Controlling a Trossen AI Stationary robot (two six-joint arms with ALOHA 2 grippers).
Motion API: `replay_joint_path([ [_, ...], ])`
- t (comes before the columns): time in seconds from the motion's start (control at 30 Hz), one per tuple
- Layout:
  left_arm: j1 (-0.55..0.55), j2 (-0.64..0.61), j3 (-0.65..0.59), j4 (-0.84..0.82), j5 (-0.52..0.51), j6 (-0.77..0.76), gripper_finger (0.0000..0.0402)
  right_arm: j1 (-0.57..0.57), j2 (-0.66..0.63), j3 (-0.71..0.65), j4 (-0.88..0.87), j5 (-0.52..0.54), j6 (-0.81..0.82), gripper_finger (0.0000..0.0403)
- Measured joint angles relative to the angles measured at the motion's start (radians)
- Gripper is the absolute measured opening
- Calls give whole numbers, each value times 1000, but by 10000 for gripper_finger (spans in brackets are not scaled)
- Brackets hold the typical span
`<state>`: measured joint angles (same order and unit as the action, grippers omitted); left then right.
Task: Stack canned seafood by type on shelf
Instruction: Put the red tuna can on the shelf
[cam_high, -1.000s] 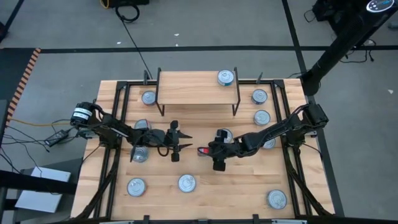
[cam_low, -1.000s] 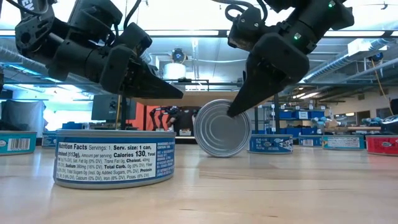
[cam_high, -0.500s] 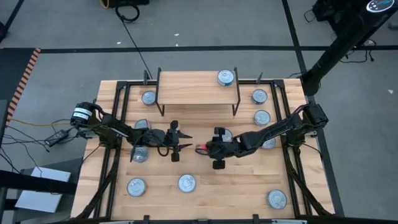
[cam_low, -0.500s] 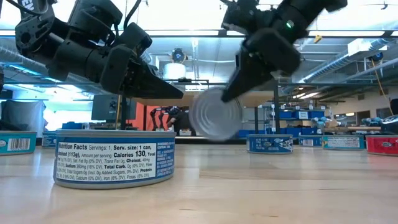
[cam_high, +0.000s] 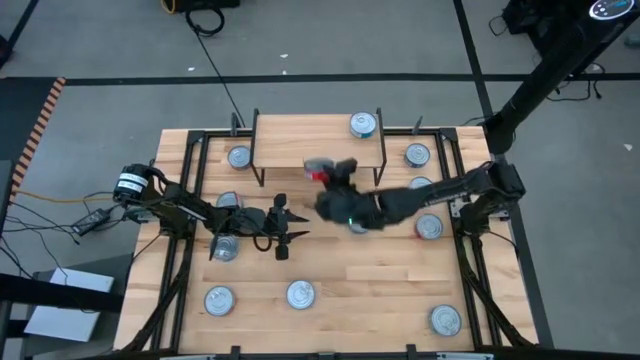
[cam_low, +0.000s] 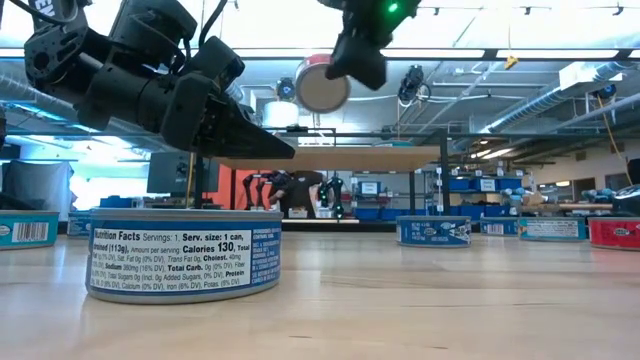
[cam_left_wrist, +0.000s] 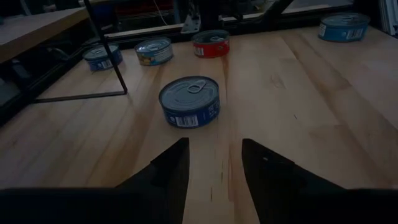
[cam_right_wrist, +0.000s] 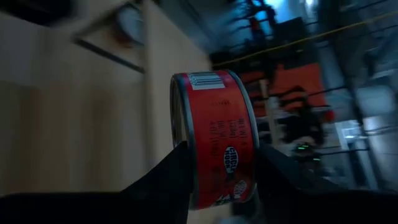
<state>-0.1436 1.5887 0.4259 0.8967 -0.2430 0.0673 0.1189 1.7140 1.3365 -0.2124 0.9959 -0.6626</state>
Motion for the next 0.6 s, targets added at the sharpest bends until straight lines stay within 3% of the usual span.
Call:
replay_joint_path([
  [0.27, 0, 0, 0, 0, 6, 0, 151, -224, 3, 0, 179, -164, -236, 144],
  [0.6, 0, 0, 0, 3, 8, 5, 151, -397, 16, 0, 201, -414, -254, 144],
])
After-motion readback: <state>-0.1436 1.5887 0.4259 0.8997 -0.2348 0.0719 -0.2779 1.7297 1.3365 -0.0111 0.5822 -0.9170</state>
